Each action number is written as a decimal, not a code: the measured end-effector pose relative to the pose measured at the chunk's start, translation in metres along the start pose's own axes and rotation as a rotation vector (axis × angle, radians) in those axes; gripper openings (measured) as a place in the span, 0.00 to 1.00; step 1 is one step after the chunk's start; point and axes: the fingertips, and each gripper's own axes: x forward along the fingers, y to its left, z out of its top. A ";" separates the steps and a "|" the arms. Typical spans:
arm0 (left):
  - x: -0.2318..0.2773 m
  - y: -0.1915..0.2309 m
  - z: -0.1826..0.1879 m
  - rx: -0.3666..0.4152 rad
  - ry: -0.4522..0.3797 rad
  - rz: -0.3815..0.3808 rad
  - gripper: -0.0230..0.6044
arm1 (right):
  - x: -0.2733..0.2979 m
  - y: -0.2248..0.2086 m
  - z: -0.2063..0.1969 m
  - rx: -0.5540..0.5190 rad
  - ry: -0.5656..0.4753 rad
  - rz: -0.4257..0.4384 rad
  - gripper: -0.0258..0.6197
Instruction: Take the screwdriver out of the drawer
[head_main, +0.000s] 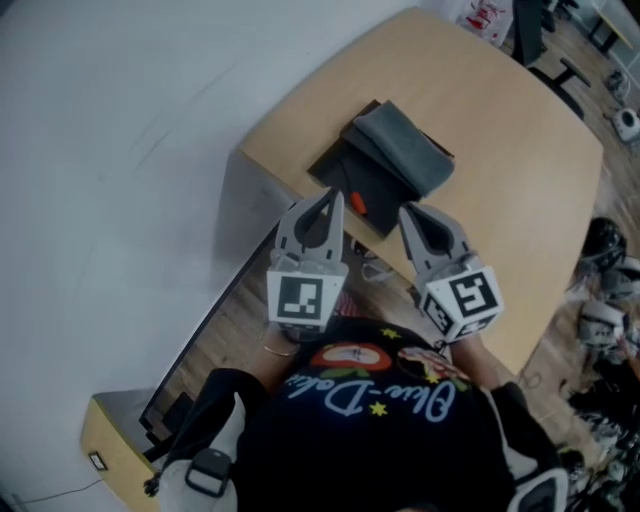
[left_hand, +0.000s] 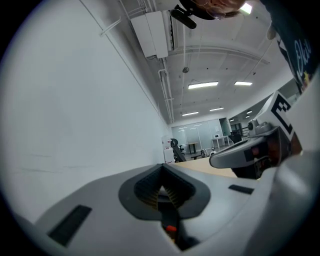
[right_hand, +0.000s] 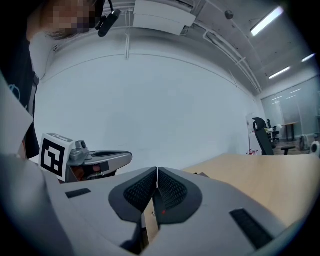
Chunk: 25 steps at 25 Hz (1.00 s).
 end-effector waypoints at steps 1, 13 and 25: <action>0.005 0.008 -0.002 0.004 0.000 -0.006 0.04 | 0.009 0.000 -0.002 -0.002 0.017 -0.003 0.04; 0.053 0.079 -0.026 -0.001 0.022 -0.113 0.04 | 0.109 0.005 -0.058 -0.051 0.338 -0.025 0.04; 0.088 0.114 -0.053 -0.034 0.038 -0.254 0.04 | 0.173 -0.005 -0.119 -0.042 0.597 -0.090 0.10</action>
